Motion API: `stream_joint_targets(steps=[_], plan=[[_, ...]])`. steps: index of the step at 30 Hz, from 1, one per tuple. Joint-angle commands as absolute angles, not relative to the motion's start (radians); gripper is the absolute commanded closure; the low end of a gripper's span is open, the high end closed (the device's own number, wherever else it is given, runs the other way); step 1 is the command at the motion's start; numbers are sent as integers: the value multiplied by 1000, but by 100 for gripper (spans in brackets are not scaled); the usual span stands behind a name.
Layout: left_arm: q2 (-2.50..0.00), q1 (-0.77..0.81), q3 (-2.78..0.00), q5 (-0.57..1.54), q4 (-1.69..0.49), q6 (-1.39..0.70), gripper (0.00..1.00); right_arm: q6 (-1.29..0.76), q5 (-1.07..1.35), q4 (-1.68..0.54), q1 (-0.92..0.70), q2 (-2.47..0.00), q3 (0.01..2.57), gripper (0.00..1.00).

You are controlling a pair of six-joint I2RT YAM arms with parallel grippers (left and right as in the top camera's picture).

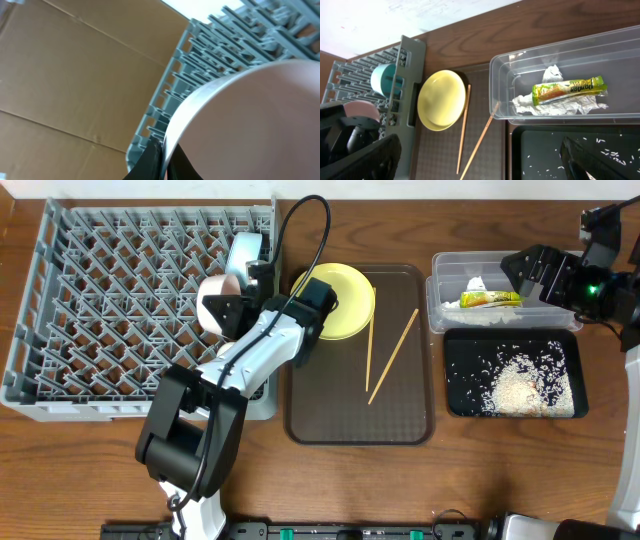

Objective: Sort waste into correct bins and load items into the dishwasher
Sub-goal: 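Set the white bowl upright in the dish rack with the left gripper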

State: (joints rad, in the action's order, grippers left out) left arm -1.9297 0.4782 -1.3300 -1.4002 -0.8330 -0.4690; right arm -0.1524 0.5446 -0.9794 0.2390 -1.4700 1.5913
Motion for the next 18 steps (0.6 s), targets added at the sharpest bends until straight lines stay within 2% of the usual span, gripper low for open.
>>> stream_joint_targets(steps=[1,8,9,10,12,14,18], plan=[[-1930,482,-1328,-1325,-836,-495,93,-160,546,-981,240,-1471,1602,1],[-1930,484,-1328,-1319,-835,-495,92,-160,546,-981,240,-1471,1602,1],[-1930,486,-1328,-1317,-835,-491,84,-160,546,-981,240,-1471,1602,1],[-1930,490,-1328,-1311,-836,-477,70,-160,546,-981,240,-1471,1602,1],[-1930,497,-1332,-1308,-832,-427,57,-160,546,-981,240,-1471,1602,1],[-1929,503,-1341,-1308,-831,-396,51,-160,546,-981,240,-1471,1602,1],[-1905,514,-1379,-1216,-831,-374,48,-160,546,-981,240,-1471,1602,1]])
